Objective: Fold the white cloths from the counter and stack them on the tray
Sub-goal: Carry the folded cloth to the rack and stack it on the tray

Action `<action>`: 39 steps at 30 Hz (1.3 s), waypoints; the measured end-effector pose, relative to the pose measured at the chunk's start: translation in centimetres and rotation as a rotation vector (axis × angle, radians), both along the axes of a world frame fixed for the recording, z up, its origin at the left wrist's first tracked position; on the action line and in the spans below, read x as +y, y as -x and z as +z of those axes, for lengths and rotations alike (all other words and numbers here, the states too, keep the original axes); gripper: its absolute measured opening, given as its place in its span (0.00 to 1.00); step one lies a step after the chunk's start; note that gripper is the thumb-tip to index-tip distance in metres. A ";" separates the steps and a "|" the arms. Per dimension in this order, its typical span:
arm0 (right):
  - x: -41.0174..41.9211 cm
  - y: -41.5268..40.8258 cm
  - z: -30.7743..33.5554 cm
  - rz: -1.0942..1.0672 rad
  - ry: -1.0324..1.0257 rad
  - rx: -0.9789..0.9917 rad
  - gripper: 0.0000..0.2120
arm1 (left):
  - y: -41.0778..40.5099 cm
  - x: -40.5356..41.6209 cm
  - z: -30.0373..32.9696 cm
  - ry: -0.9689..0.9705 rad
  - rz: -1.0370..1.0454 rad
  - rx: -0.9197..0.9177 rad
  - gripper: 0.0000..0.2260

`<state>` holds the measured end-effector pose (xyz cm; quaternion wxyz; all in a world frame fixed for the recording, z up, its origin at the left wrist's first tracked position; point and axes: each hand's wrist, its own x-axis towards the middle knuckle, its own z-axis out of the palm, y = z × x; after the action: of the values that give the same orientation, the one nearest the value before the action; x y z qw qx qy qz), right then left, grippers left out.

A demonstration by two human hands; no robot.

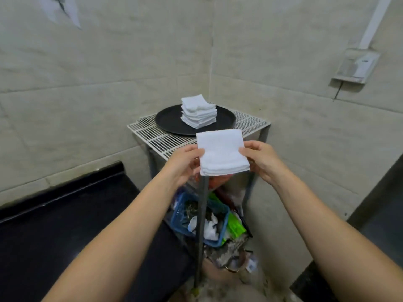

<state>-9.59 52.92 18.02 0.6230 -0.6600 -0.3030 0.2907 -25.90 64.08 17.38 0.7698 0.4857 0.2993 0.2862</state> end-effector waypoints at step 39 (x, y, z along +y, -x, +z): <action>32.2 -19.7 6.8 0.368 0.018 -0.577 0.17 | -14.1 21.9 3.6 -0.399 0.734 0.553 0.10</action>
<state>10.12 85.14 24.85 0.4431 -0.6547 -0.5781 0.2022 -11.76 85.95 21.02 0.4022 0.5439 0.5827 0.4505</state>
